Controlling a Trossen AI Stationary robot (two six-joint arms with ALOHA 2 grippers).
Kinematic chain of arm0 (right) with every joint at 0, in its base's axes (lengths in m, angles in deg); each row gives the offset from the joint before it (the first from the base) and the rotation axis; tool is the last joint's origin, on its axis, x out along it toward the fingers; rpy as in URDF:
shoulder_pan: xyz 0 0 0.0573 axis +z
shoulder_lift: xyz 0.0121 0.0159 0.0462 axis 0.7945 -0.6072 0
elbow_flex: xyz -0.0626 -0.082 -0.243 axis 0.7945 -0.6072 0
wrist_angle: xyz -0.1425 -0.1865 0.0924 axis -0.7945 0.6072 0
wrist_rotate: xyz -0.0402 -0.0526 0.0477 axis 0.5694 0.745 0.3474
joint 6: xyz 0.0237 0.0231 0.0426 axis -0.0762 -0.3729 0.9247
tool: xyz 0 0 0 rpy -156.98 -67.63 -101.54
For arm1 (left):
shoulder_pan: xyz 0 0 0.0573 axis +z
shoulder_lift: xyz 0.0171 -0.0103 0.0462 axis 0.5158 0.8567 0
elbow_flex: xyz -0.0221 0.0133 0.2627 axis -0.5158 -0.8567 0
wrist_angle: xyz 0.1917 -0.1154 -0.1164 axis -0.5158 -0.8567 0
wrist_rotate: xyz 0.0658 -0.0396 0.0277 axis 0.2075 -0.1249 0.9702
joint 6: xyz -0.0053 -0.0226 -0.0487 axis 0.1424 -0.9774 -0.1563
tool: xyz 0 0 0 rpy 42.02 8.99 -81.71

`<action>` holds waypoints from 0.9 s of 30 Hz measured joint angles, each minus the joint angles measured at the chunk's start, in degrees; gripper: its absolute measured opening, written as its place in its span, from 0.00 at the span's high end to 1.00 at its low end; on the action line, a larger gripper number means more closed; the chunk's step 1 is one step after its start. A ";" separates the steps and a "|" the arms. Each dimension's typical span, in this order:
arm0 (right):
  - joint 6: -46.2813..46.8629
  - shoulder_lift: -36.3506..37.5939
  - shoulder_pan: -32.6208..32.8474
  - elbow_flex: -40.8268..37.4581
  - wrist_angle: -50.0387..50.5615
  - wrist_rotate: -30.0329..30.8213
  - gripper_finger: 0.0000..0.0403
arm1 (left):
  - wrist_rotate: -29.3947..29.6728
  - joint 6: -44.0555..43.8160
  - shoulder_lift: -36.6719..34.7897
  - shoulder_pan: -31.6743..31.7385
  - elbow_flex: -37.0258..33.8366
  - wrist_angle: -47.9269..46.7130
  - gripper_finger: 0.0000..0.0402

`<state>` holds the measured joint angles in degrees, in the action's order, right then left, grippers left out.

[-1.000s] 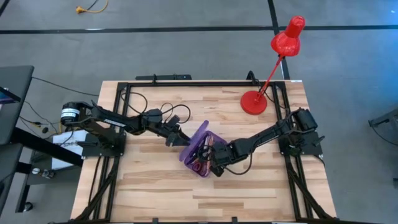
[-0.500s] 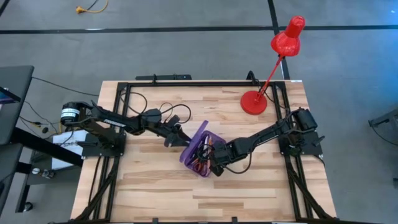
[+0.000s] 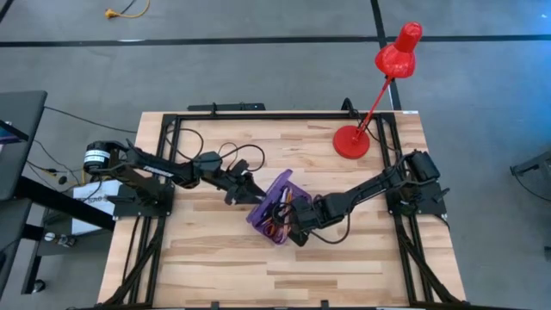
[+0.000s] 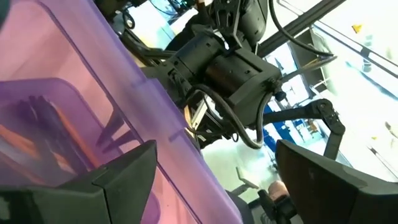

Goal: Pick & place school supplies into a supply box
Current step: Close the purple supply box

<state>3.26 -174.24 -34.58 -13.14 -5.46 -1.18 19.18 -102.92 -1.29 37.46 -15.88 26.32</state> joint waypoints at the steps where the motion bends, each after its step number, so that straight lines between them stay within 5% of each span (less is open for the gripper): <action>1: -0.01 0.00 0.01 0.00 -0.04 0.34 0.90 | 0.02 0.00 0.00 -0.27 0.00 0.00 0.22; 16: -4.46 0.38 -2.95 -0.02 -3.51 1.20 0.90 | 1.37 3.10 0.02 -2.75 0.00 -6.73 0.22; 27: 1.32 8.20 3.29 -0.02 6.13 10.54 0.90 | 2.92 6.36 0.02 -2.92 0.00 -10.19 0.22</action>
<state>4.59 -166.04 -31.29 -13.16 0.67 9.35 22.10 -96.56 -1.27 34.54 -15.88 16.13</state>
